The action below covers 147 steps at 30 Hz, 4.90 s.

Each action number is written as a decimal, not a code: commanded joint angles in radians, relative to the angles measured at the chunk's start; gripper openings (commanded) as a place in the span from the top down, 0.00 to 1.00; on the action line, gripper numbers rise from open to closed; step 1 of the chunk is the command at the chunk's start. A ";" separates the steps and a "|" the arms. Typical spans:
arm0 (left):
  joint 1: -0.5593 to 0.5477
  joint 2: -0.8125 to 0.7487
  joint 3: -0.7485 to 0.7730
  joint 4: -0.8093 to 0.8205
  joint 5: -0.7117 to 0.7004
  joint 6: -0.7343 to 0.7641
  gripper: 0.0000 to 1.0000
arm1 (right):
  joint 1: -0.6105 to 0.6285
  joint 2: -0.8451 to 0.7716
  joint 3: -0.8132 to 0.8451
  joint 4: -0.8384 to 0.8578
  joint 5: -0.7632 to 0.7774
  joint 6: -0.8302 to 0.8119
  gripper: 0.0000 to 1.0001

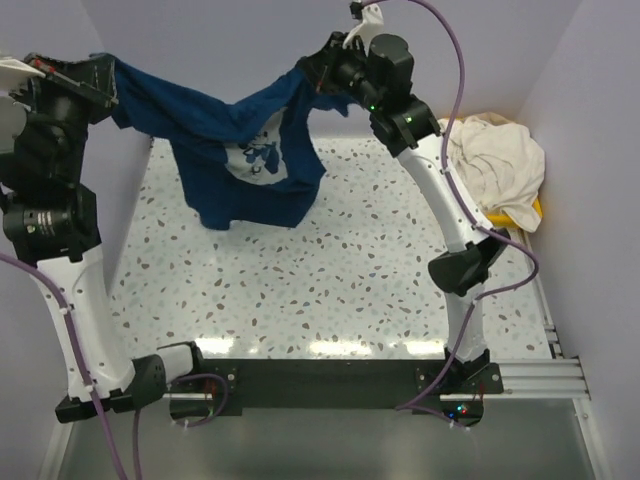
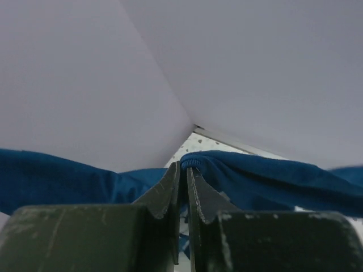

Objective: Fold and stack the t-shirts
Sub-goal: Flatten the tshirt out

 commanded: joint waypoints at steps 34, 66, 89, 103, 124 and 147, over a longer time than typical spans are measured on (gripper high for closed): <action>-0.531 -0.224 -1.147 0.119 -0.418 -0.103 0.47 | -0.129 -0.748 -1.906 0.301 0.167 0.220 0.30; -0.396 -0.161 -1.357 0.099 -0.410 -0.163 0.51 | -0.330 -0.898 -1.674 0.037 0.368 0.053 1.00; -0.388 0.205 -1.276 0.203 -0.475 -0.257 0.69 | -0.368 -0.877 -1.675 0.052 0.264 0.060 1.00; -0.247 0.633 -0.547 0.033 -0.508 -0.080 0.59 | -0.359 -0.961 -1.900 0.160 0.060 0.157 1.00; -0.232 0.158 -1.193 0.034 -0.455 -0.260 0.49 | -0.314 -1.110 -2.141 0.186 0.064 0.181 1.00; -0.163 0.179 -1.156 0.128 -0.488 -0.199 1.00 | -0.316 -1.237 -2.089 -0.003 -0.037 0.177 0.99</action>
